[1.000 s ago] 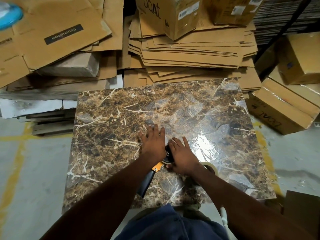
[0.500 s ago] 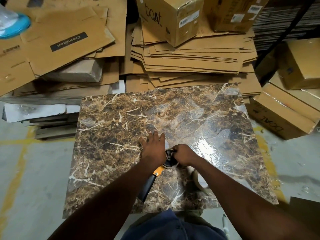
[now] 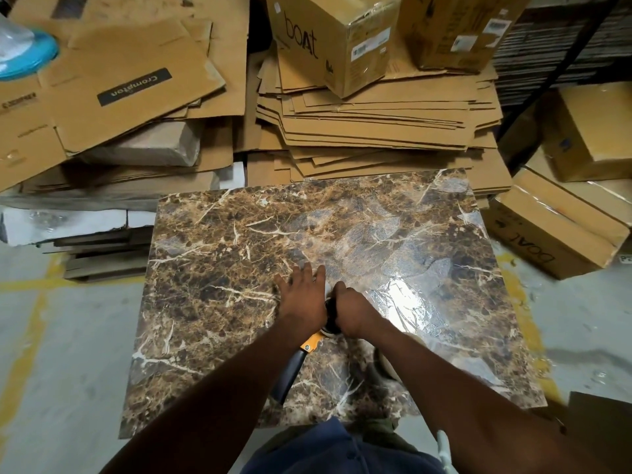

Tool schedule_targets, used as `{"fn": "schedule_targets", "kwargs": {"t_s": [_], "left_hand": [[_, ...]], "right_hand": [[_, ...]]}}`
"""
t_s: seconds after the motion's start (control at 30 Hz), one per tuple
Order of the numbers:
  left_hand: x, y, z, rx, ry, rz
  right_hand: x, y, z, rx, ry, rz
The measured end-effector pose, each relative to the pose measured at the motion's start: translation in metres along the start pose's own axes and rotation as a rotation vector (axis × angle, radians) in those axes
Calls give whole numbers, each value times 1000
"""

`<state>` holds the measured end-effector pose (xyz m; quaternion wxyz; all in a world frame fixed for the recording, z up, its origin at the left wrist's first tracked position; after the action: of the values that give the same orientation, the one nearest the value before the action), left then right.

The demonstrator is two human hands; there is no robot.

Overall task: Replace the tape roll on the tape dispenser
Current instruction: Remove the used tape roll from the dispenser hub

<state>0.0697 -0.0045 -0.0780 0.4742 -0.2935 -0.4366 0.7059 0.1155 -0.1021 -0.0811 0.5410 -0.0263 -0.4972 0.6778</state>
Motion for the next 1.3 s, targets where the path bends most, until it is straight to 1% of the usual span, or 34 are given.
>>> {"fn": "schedule_targets", "kwargs": {"t_s": [0.1,0.2,0.3,0.37,0.43,0.5,0.57,0.67,0.83,1.0,1.17,1.3], "left_hand": [[0,-3,2,-3,3,14],[-1,-5,4,-6,14,5],[-3,-1,7,0,44,5],[-3,6,7,39,82,50],[-3,10,2,98,84,102],[-4,10,-3,151,68,94],[-4,11,-7,194,49,69],[-4,12,-10,260,26,69],[-2,14,-12,296,37,92],[-2,15,-12,270,34,101],[-1,21,-10,223,32,162],[-1,18,-9,187,41,184]], "right_hand": [[1,0,4,-32,-12,-15],[3,-4,5,-106,-24,17],[5,-11,2,-107,-4,57],[-1,-13,2,-102,55,29],[-4,-7,4,-63,93,44],[-4,4,7,-5,111,54],[-6,10,8,17,146,6],[-10,9,7,-5,193,-71],[-16,9,10,-50,209,-62],[-17,10,14,-125,242,-77],[-16,13,18,-174,282,-99],[-15,10,17,-217,270,-101]]}}
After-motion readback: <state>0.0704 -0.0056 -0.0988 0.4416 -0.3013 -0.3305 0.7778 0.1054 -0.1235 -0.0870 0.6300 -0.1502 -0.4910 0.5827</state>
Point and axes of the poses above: each hand's wrist, its own z-axis away from the middle knuckle, its own y-axis out of the palm, x = y × z, the point moved 7 cm from there along -z, towards the middle knuckle, and after that the axes turned 2 degrees about -x, right-handed, at the moved point
